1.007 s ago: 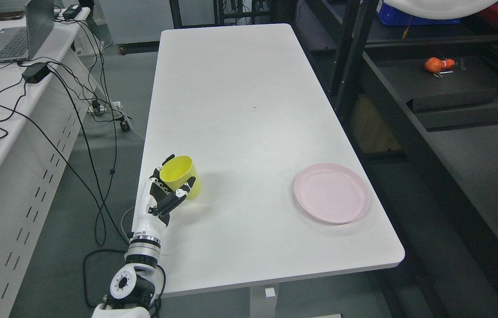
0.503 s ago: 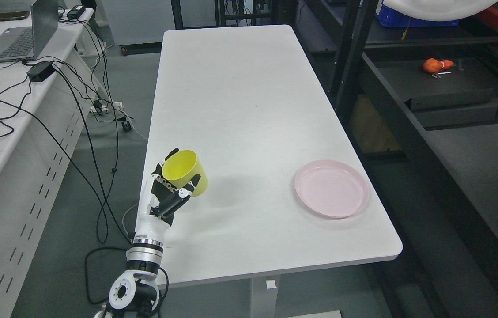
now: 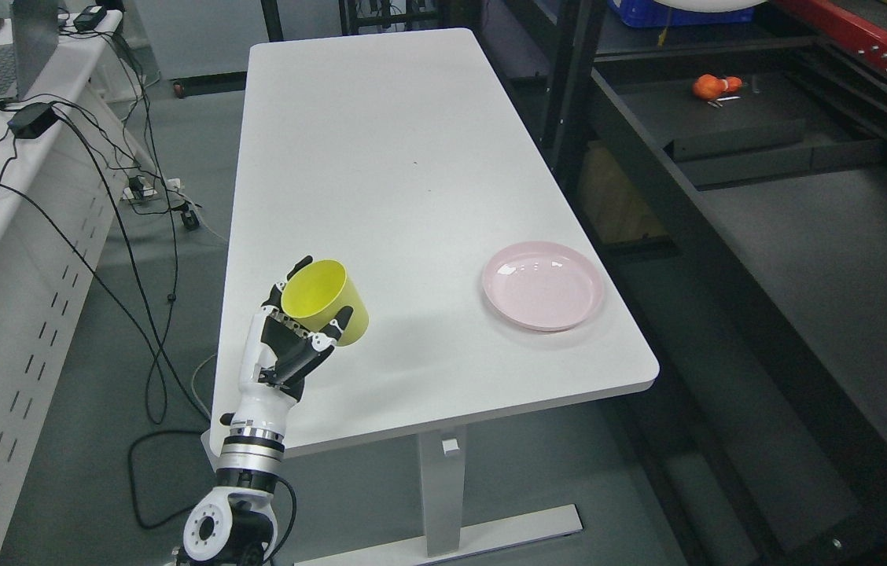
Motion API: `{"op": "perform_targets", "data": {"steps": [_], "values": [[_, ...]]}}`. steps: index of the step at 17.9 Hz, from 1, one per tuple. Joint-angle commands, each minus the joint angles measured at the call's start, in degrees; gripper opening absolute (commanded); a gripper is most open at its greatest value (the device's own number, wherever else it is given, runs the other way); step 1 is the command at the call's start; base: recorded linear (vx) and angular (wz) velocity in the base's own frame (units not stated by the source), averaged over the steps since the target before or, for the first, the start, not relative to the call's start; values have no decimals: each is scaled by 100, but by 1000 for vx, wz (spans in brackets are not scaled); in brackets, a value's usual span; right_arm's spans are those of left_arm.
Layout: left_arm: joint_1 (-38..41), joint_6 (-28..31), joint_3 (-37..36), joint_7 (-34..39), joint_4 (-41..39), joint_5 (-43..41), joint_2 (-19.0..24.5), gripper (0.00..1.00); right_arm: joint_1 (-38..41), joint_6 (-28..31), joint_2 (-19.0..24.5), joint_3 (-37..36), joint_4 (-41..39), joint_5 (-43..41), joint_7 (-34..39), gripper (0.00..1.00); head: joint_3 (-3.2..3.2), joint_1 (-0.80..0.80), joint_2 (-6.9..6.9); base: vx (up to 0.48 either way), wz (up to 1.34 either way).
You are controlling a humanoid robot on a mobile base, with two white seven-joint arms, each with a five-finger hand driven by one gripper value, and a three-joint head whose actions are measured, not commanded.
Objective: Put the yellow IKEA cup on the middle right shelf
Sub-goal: 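Hold the cup in the left hand while turning toward the shelving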
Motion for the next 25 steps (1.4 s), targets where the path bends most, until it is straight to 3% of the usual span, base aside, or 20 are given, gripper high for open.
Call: {"op": "perform_targets", "data": {"steps": [1, 12, 25], "values": [[92, 7, 65, 4, -353, 2, 100, 0, 80, 4, -100, 97, 0, -141, -4, 100, 0, 0, 0, -149, -308], [110, 7, -163, -13, -424, 2, 100, 0, 80, 4, -100, 97, 0, -141, -4, 99, 0, 0, 0, -186, -655], [145, 7, -480, -13, -433, 2, 100, 0, 80, 4, -100, 97, 0, -141, -4, 99, 0, 0, -1, -183, -1093]]}}
